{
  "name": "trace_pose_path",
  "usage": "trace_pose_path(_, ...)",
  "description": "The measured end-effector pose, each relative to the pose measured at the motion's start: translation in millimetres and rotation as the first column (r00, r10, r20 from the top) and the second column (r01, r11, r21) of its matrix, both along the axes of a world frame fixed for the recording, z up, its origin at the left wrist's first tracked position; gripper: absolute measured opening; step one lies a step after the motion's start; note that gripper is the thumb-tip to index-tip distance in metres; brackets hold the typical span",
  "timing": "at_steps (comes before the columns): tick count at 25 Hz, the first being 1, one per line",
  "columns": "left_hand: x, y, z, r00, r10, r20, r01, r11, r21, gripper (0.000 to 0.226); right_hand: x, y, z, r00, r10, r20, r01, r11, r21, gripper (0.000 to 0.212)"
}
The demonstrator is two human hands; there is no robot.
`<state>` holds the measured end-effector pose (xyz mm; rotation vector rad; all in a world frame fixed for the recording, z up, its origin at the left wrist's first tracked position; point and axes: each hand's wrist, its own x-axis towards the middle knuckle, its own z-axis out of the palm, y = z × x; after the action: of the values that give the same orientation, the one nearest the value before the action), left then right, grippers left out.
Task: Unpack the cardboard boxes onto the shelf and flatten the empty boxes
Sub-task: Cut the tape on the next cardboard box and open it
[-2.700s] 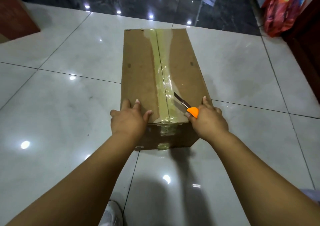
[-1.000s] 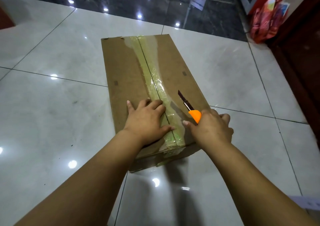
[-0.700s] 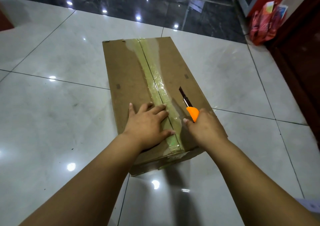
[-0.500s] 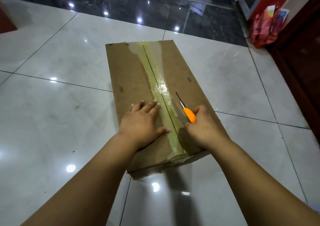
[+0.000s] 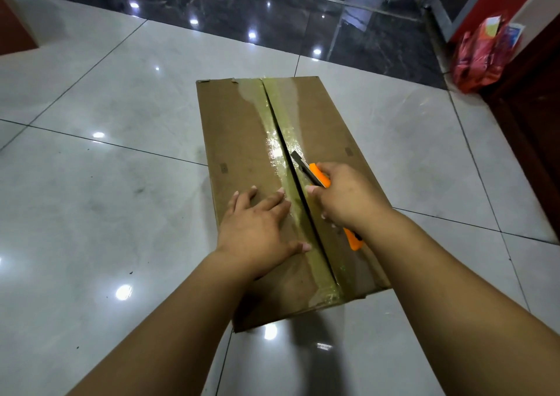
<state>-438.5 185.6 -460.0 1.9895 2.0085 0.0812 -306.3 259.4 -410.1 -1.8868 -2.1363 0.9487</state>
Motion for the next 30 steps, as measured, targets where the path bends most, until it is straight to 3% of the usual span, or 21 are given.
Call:
trace_pose_path(9, -2, 2, 0, 0.999, 0.018, 0.049, -0.017, 1.0, -0.009, 0.087, -18, 1, 7, 0.977, 0.04, 0.208, -0.024, 0.996, -0.082, 0.019)
trace_pose_path(13, -1, 0, 1, 0.998, 0.029, 0.064, -0.028, 0.999, -0.015, 0.088, -16, -19, 17, 0.945, 0.038, 0.326, -0.009, 0.996, -0.091, 0.037)
trace_pose_path(16, -1, -2, 1, 0.999, 0.02, 0.044, -0.019, 0.999, -0.028, 0.085, -5, -35, 21, 0.945, 0.046, 0.325, -0.01, 0.993, -0.113, 0.032)
trace_pose_path(19, 3, -7, 2, 1.0, 0.005, 0.006, -0.004, 0.999, -0.044, 0.08, 11, -52, 22, 0.965, 0.04, 0.259, -0.005, 0.991, -0.135, 0.014)
trace_pose_path(22, 7, -12, 4, 1.0, -0.005, -0.008, 0.004, 1.0, -0.028, 0.072, 25, -69, 23, 0.97, 0.052, 0.238, -0.009, 0.984, -0.176, 0.025)
trace_pose_path(30, 17, -25, 7, 0.997, -0.063, 0.04, 0.065, 0.998, -0.029, 0.047, 48, -102, 20, 0.966, 0.122, 0.228, -0.066, 0.97, -0.236, 0.022)
